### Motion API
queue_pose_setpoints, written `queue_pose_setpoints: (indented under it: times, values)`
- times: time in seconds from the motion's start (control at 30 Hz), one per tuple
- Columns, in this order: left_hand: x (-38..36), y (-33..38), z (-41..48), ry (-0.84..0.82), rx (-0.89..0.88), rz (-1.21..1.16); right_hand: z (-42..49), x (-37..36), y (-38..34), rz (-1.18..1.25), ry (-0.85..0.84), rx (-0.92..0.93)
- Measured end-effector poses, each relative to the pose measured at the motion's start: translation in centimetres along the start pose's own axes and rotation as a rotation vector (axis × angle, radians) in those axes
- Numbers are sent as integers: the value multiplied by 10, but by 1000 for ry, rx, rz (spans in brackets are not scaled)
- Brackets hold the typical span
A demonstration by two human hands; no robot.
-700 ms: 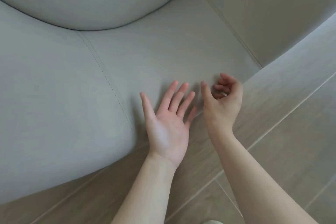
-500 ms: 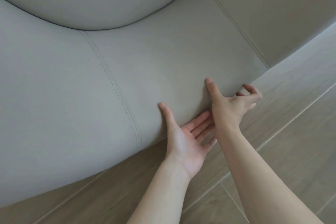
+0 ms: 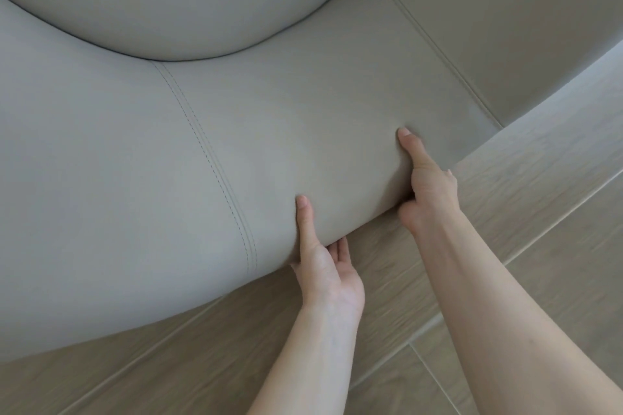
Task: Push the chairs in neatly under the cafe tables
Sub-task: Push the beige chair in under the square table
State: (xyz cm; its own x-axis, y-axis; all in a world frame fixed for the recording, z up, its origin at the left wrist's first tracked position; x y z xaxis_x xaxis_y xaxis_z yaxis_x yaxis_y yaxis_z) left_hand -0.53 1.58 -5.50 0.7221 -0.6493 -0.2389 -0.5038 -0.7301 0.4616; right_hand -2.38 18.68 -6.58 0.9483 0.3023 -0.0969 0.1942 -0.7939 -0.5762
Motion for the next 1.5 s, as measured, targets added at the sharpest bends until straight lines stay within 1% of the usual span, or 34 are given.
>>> queue_pose_setpoints:
  times: [0.1,0.2,0.3,0.43,0.57,0.67,0.87,1.0,1.1,1.17,1.33,1.4,1.5]
  values:
    - [2,20,-15,12,-79,-8,-23,-3,-2,0,-14,-34]
    - [5,58,-45,20,-128,4,-70,-5,-9,6,-25,-20]
    - [5,113,-86,29,-194,19,-135,-17,-20,37,-38,-6]
    - [-10,198,-142,68,-275,23,-230,-52,-44,77,-65,-11]
    - [-56,282,-193,66,-335,48,-305,-102,-83,49,-59,-15]
    - [-99,333,-222,86,-366,56,-342,-146,-121,16,-64,27]
    - [-189,410,-258,186,-444,9,-381,-234,-200,56,-20,92]
    - [-250,451,-267,138,-431,-5,-396,-292,-249,21,81,166]
    - [-288,480,-268,144,-427,-22,-401,-335,-279,-7,140,183]
    - [-327,503,-262,101,-402,-36,-402,-372,-305,-19,181,214]
    - [-413,552,-253,133,-360,-75,-405,-462,-363,-24,181,248]
    - [-451,570,-246,161,-371,-70,-402,-499,-385,-17,183,256]
    - [-484,577,-240,210,-380,-74,-391,-531,-410,1,184,256]
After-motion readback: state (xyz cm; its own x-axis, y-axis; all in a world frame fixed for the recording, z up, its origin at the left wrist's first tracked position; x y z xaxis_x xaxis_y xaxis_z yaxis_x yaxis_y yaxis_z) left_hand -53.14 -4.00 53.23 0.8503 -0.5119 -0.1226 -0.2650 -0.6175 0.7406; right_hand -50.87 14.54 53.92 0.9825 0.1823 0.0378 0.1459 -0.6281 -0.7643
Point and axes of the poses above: each hand's wrist, its own z-axis towards the middle knuckle, its own x-axis out of the back of the hand, y = z × x, the point moved 6 cm from there along z, towards the middle knuckle, and after that the axes turned 5 degrees about -x, right-handed, at the moved point
